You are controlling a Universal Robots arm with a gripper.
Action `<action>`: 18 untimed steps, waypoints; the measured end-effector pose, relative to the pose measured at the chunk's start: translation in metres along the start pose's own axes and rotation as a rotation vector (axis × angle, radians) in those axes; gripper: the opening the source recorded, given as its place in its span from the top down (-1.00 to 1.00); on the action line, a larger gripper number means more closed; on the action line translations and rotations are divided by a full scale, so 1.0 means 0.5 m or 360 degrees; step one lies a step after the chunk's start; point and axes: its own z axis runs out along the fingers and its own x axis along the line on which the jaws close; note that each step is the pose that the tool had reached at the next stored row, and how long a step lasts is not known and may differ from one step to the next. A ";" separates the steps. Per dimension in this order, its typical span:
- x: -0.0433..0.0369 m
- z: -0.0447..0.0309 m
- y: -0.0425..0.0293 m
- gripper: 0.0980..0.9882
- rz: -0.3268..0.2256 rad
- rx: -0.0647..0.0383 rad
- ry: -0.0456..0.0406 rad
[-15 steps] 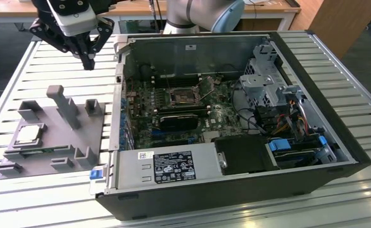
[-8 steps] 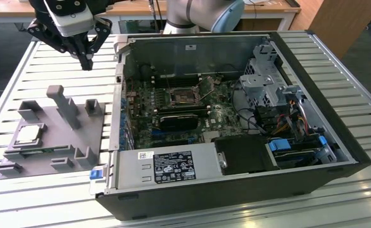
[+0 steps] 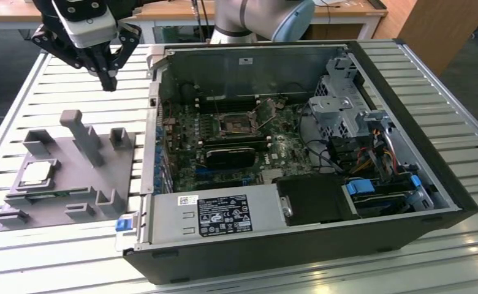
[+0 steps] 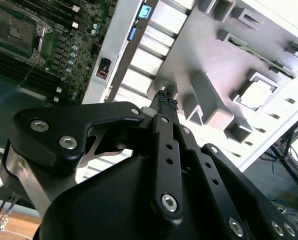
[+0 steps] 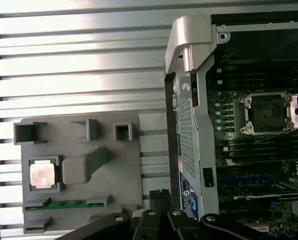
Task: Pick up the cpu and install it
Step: 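Reach for the cpu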
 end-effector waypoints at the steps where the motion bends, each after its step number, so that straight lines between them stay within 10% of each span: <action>1: 0.001 0.000 0.000 0.98 0.0000 0.0000 0.0000; 18: 0.024 0.003 -0.002 0.98 0.0000 0.0000 0.0005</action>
